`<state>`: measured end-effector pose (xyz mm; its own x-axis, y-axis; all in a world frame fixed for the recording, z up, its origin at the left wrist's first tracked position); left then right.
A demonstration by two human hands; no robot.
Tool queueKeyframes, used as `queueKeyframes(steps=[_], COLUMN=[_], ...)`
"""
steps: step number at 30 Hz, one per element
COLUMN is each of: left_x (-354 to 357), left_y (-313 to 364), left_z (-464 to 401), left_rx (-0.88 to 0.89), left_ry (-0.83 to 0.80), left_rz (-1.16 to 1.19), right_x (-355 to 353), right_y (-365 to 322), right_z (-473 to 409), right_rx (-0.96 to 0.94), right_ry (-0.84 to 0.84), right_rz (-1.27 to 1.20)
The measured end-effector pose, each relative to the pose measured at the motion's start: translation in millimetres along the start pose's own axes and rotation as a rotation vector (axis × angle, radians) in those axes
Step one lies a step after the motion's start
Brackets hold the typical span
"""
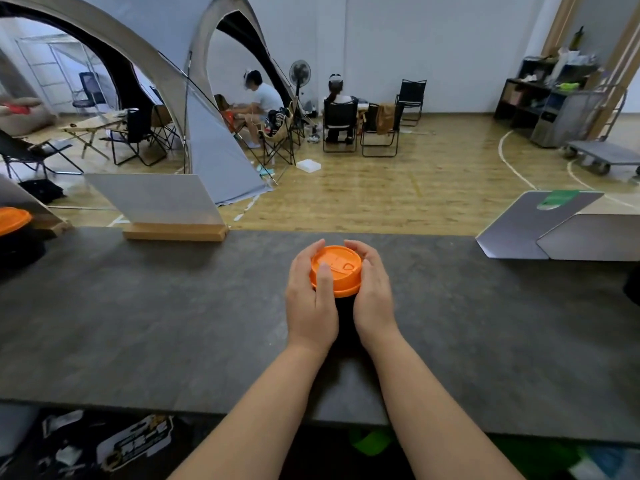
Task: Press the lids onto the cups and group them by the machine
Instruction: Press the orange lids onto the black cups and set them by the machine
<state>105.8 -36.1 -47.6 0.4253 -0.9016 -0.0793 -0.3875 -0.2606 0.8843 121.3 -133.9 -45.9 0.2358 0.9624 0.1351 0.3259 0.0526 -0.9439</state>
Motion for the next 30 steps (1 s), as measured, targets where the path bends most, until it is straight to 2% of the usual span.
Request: queueKeyframes(steps=[8, 16, 24, 30], left_x=[4.3, 4.5, -3.2, -2.1], left_y=[0.5, -0.3, -1.2, 3.3], left_z=[-2.5, -2.2, 1.5, 4.0], left_rx=[0.011, -0.056, -0.007, -0.009], left_ry=[0.013, -0.009, 0.125, 0.003], left_rz=[-0.017, 0.0, -0.058, -0.073], right_x=[-2.5, -3.6, -0.1, -1.9], right_y=[-0.1, -0.4, -7.0, -4.1], right_z=[0.9, -0.4, 7.9, 11.5], right_rx=[0.058, 0.069, 0.026, 0.019], right_ry=[-0.025, -0.025, 0.019, -0.028], right_rz=[-0.093, -0.056, -0.104, 0.074])
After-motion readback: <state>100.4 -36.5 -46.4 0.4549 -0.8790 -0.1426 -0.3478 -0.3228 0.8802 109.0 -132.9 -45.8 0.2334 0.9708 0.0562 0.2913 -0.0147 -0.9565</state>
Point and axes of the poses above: each hand's wrist, its own z-axis away from the middle knuckle, its own x-axis out of the palm, y = z × x, the point moved 3 cm from there along -z, towards the middle knuckle, and after that the axes turned 2 degrees about y, right-handed, at the moved point
